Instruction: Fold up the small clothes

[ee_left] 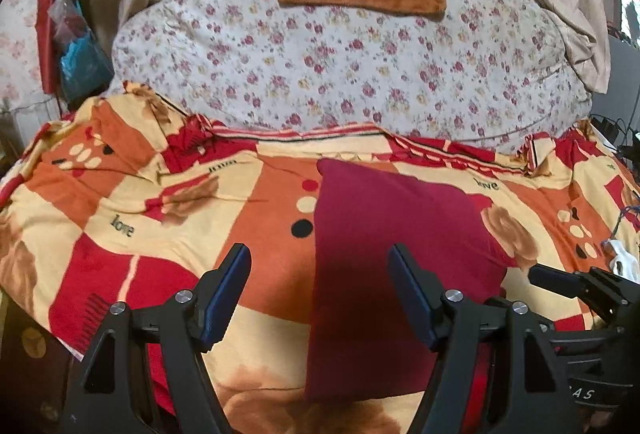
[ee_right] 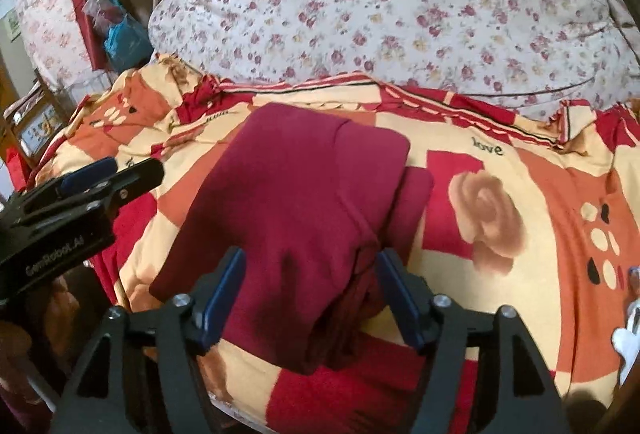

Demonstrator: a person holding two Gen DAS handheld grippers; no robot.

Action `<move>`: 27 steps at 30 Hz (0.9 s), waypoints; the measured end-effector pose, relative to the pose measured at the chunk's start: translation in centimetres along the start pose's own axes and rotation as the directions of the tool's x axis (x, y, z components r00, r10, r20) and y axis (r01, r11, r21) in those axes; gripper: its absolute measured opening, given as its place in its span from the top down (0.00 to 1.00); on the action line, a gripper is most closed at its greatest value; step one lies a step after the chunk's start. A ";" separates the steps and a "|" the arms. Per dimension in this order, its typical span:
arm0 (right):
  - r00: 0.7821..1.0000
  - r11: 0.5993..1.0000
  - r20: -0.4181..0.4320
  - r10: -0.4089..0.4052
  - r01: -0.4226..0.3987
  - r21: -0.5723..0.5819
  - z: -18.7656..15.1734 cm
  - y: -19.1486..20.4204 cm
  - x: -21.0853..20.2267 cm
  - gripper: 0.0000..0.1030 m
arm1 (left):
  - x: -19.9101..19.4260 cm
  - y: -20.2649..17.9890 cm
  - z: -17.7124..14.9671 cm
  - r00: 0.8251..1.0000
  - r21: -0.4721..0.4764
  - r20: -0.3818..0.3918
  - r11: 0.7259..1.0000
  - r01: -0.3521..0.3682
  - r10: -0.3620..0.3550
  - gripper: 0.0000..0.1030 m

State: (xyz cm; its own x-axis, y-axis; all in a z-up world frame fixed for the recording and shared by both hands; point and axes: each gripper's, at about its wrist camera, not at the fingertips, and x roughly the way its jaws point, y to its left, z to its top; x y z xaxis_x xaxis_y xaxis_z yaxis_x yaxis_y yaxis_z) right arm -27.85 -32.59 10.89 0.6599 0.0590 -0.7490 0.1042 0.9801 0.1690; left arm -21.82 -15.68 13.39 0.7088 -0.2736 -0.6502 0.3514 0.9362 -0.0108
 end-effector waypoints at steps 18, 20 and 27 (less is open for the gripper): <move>0.996 0.997 0.056 -0.068 0.069 -0.019 1.0 1.0 -0.8 0.19 | -1.4 0.4 0.3 0.998 0.001 0.056 0.999 -0.036 0.035 0.50; 0.996 0.997 0.057 -0.072 0.073 -0.016 1.0 1.0 -0.7 0.19 | -1.4 0.5 0.3 0.998 0.003 0.056 0.999 -0.037 0.037 0.50; 0.996 0.997 0.036 -0.079 0.079 -0.002 1.0 0.9 0.1 0.19 | -0.8 0.8 0.2 0.998 -0.005 0.049 0.999 -0.038 0.038 0.50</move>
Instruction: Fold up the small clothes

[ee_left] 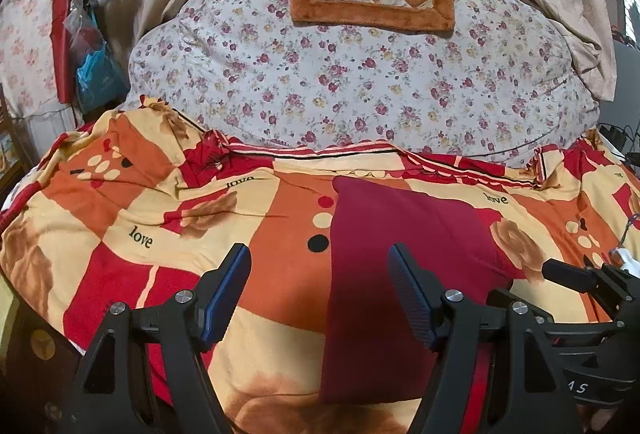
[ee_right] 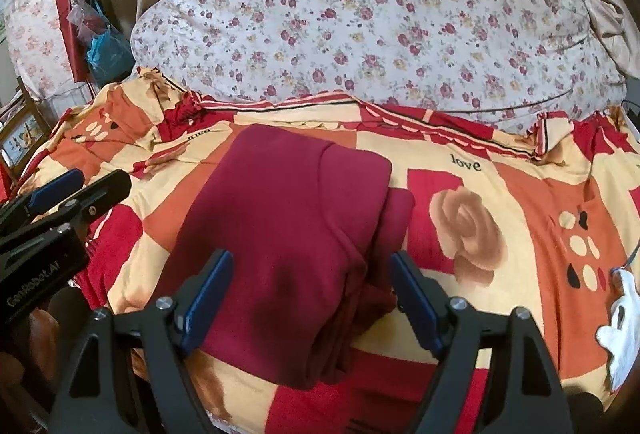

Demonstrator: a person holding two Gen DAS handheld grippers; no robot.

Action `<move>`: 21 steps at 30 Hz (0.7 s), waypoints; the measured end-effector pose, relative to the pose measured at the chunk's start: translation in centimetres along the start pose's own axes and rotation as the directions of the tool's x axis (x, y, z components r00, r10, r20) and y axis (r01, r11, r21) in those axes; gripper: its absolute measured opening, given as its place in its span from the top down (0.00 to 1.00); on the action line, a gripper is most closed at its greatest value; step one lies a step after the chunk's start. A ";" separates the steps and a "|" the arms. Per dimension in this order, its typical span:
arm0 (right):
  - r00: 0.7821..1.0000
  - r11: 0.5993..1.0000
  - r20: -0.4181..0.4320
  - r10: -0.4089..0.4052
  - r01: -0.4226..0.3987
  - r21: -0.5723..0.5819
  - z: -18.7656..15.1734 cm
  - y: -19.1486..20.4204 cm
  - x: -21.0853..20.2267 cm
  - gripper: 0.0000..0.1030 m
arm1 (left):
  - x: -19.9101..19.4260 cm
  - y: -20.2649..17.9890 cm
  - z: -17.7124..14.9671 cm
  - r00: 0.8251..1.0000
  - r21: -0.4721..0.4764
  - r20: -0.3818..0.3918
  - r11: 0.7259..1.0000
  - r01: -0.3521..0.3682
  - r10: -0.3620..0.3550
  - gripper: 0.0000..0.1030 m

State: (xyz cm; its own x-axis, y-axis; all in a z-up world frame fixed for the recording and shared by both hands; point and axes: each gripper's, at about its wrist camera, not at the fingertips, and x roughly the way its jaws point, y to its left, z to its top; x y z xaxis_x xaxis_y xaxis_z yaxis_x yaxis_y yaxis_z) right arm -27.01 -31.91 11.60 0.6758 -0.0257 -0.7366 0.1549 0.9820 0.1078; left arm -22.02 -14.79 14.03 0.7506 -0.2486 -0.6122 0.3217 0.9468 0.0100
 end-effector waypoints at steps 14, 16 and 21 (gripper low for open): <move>1.000 1.000 -0.013 0.007 -0.007 0.009 -0.1 0.0 0.6 0.19 | 0.5 0.1 -0.2 1.000 -0.002 -0.015 1.000 -0.004 0.004 0.50; 1.000 1.000 -0.018 0.009 -0.008 0.013 -0.1 0.0 0.8 0.19 | 0.5 0.1 -0.2 1.000 -0.002 -0.017 1.000 -0.001 0.001 0.50; 1.000 1.000 -0.020 0.005 -0.005 0.014 0.0 0.1 1.0 0.19 | 1.1 0.2 -0.3 1.000 0.002 -0.025 1.000 -0.004 0.004 0.50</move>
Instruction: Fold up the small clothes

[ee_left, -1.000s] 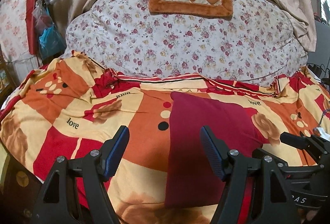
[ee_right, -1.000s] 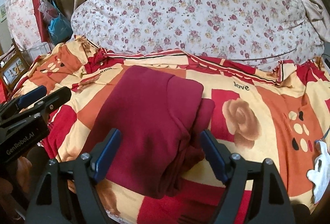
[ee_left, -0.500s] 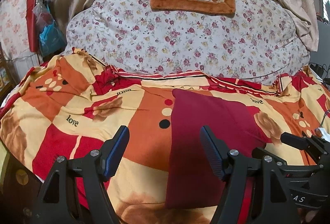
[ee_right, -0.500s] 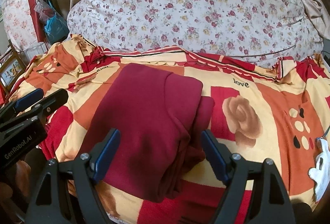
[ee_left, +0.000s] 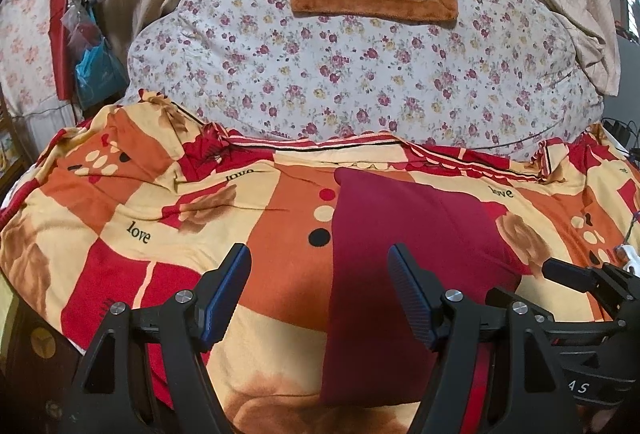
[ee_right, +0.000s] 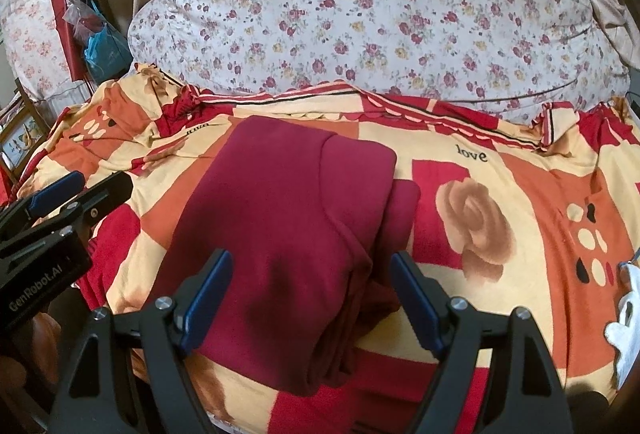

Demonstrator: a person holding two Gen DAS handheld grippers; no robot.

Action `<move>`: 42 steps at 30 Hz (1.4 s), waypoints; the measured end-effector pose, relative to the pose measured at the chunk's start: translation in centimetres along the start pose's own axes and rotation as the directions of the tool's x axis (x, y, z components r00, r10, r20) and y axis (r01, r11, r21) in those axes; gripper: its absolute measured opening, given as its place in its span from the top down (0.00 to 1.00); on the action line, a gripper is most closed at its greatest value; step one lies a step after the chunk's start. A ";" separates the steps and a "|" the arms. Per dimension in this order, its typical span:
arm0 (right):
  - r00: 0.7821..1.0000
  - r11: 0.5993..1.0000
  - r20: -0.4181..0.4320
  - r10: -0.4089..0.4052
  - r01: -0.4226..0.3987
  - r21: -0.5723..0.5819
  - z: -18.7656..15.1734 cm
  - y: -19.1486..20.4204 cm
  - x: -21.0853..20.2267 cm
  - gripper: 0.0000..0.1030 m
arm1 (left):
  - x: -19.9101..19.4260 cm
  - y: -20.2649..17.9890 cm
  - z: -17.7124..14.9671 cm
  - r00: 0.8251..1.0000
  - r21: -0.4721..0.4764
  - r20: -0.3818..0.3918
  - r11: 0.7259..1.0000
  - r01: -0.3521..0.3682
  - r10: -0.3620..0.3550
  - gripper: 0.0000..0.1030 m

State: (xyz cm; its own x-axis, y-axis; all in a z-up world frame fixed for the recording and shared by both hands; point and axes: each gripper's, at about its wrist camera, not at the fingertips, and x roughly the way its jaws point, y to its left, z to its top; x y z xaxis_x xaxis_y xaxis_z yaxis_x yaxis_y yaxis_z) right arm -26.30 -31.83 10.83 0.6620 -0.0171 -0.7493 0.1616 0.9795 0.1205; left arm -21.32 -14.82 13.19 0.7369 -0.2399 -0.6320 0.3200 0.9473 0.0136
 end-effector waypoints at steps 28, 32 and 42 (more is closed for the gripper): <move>0.999 1.000 -0.040 -0.005 0.005 0.010 1.0 0.0 2.3 0.19 | 2.7 0.8 0.3 0.999 -0.012 -0.043 1.000 -0.003 0.003 0.50; 0.999 1.000 -0.050 -0.006 0.007 0.009 1.1 0.0 2.9 0.19 | 3.1 0.8 0.4 0.999 -0.013 -0.048 1.000 -0.003 0.003 0.50; 0.999 1.000 -0.054 -0.006 0.006 0.011 1.4 0.0 3.3 0.19 | 3.3 0.8 0.4 0.999 -0.014 -0.051 1.000 -0.004 0.003 0.50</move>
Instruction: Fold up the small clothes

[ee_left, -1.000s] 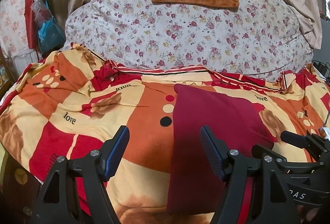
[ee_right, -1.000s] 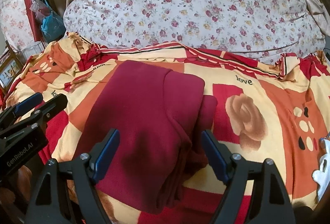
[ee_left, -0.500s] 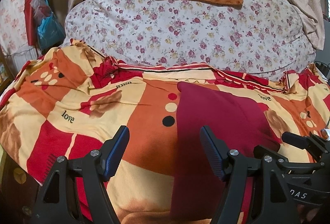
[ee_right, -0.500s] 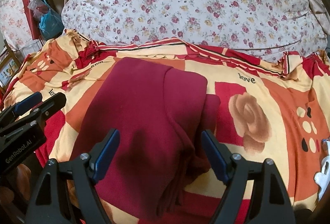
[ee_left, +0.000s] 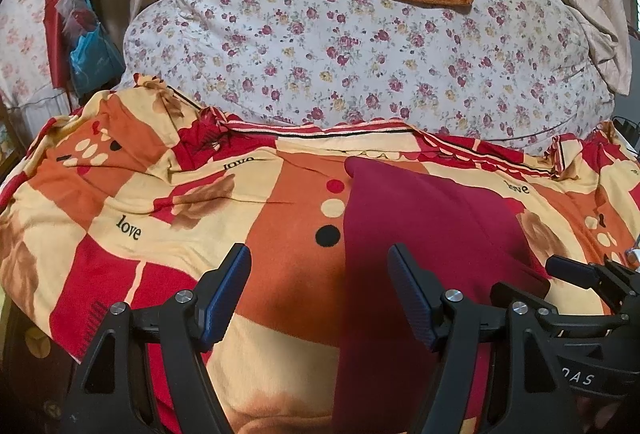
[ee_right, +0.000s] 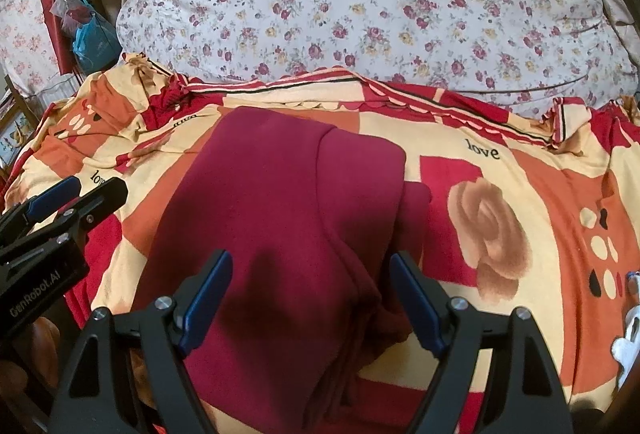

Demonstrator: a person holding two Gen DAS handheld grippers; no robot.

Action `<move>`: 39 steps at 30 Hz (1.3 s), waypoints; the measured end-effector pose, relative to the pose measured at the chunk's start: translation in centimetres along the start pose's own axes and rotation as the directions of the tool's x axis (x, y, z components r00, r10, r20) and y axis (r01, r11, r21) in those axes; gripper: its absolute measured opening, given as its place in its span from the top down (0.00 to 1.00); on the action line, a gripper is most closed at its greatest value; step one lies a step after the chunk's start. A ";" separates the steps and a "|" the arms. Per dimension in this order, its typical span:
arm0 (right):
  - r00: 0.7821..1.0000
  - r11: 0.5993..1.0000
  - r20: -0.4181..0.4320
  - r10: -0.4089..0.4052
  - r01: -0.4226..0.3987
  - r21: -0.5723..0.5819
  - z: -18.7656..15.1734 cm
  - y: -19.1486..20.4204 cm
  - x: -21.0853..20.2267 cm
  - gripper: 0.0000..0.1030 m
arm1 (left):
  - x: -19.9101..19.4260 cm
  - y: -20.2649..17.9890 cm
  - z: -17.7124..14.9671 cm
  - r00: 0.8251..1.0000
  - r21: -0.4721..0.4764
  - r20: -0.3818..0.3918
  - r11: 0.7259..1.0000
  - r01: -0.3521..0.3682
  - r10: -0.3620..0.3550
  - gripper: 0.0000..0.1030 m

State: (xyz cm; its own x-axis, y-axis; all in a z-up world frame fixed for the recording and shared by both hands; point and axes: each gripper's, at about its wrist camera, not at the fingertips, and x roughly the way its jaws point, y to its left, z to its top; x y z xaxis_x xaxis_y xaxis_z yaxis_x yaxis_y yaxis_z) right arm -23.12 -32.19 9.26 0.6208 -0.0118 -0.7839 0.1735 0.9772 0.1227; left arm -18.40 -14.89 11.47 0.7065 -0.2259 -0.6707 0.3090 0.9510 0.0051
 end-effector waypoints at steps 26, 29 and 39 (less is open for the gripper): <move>1.000 1.000 -0.025 0.004 -0.003 0.003 0.2 0.1 1.3 0.19 | 1.2 -0.2 0.2 1.000 0.014 -0.017 1.000 -0.004 0.004 0.50; 1.000 1.000 -0.030 0.006 -0.006 0.000 0.1 0.2 1.4 0.19 | 1.2 -0.2 0.2 1.000 0.015 -0.019 1.000 -0.004 0.004 0.50; 0.999 1.000 -0.040 0.003 -0.004 -0.007 0.0 0.5 1.6 0.19 | 1.1 -0.3 0.0 1.000 0.040 0.011 0.999 -0.009 0.008 0.50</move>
State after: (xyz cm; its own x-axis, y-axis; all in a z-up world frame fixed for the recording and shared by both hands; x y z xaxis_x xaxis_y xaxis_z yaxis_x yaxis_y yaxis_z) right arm -22.03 -31.74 8.07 0.5905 -0.0002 -0.8071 0.1661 0.9786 0.1212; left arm -17.68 -15.40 10.75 0.7161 -0.2203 -0.6624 0.3283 0.9437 0.0410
